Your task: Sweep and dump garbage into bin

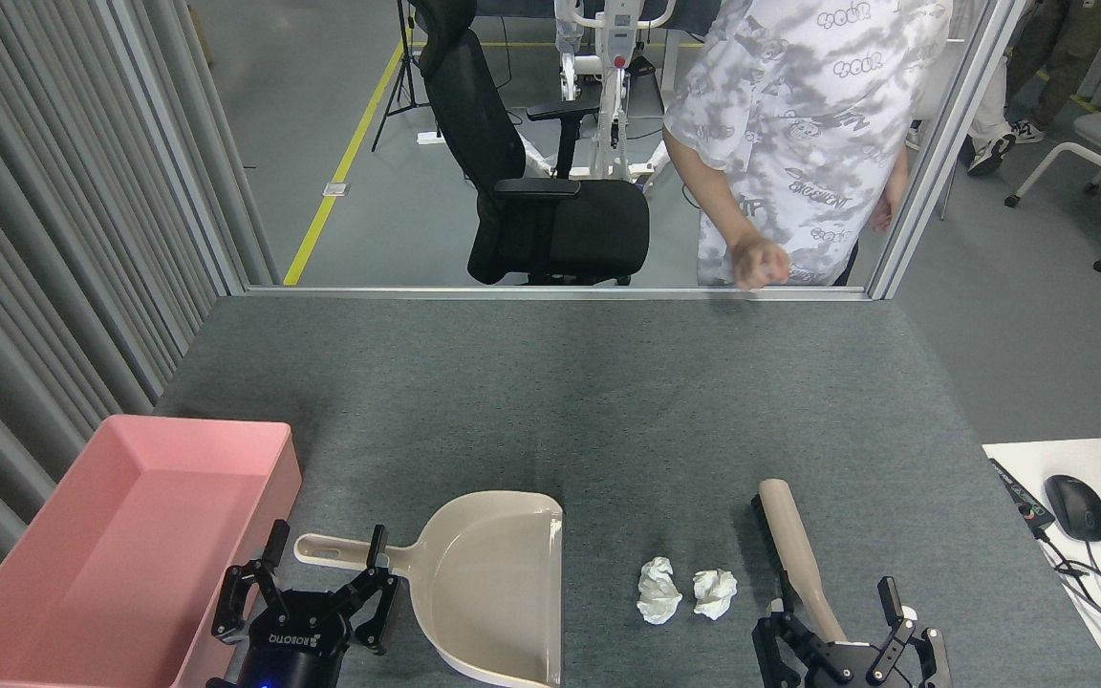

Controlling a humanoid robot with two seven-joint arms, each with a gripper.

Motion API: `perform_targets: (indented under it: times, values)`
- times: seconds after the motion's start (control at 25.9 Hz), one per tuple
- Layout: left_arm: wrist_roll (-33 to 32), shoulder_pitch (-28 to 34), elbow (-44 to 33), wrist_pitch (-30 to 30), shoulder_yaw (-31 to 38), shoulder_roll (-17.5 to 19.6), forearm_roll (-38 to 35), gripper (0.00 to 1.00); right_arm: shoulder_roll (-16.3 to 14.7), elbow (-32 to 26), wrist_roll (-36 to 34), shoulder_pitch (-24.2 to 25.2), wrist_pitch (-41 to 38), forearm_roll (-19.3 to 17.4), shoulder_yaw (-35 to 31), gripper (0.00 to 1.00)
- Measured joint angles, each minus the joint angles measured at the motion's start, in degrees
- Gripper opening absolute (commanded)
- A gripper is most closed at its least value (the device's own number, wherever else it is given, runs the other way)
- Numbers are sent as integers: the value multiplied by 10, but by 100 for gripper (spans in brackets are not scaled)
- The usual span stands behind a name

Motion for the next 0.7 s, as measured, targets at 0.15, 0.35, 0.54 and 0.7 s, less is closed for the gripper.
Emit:
perform_targets:
  times: [0.15, 0.35, 0.54, 0.7]
  values:
    - [9, 0, 0, 0, -1, 1, -1, 100, 0, 0, 0, 0, 0, 0, 0, 99]
    - [15, 1, 0, -3, -1, 3, -2, 100, 0, 0, 0, 0, -1, 0, 0, 99]
    - [14, 5, 0, -5, -1, 3, -1, 100, 0, 0, -6, 0, -1, 0, -1, 99]
    - [-14, 8, 0, -5, -1, 4, 2, 100, -1, 0, -6, 0, -2, -1, -6, 99]
